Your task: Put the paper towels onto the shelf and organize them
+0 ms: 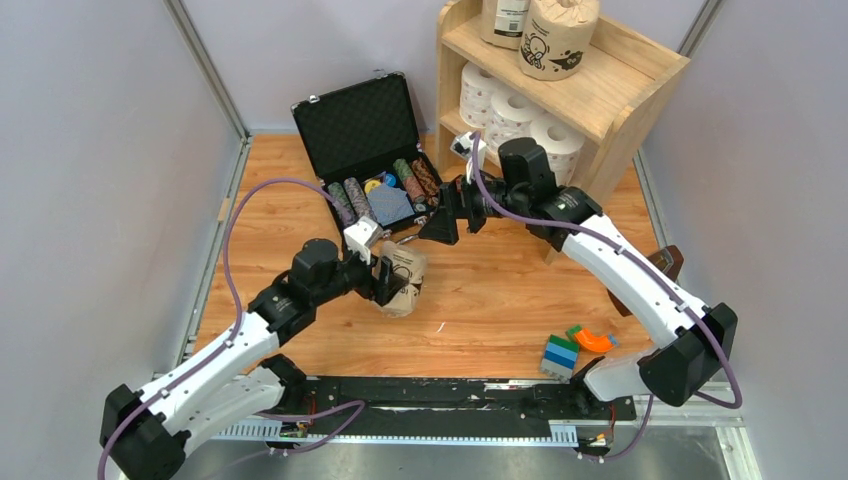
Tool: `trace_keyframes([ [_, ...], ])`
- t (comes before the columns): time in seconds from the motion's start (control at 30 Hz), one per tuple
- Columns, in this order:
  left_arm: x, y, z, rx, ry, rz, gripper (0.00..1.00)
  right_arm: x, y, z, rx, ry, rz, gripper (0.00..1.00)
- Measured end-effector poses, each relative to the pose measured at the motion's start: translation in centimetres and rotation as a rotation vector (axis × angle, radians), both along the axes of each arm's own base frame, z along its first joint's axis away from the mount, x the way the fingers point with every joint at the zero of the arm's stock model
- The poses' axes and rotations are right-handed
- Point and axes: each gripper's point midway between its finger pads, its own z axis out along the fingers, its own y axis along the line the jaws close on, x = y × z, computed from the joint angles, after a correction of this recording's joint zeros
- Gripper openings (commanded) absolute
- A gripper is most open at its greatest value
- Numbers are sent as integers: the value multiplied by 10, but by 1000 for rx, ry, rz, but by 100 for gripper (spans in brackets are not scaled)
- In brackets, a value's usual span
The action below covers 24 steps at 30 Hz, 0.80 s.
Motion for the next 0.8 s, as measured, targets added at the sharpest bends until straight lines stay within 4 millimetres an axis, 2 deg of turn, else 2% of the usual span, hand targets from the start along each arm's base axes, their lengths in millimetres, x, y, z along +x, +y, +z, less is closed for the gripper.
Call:
trace_keyframes([
  [0.17,-8,-10,37,-52,-160,-77,48,-14,5,22,44,16,79,90],
  [0.37,-12,-18,66,-63,-271,-142,48,-27,9,42,81,30,152,85],
  [0.47,-12,-23,87,-77,-321,-171,48,-31,11,43,88,48,181,81],
  [0.6,-12,-31,112,-98,-380,-202,48,-33,15,36,83,89,210,76],
  [0.7,-13,-35,122,-106,-400,-222,48,-35,17,29,79,122,232,75],
  [0.8,-12,-38,122,-101,-403,-237,48,-41,18,28,86,145,267,72],
])
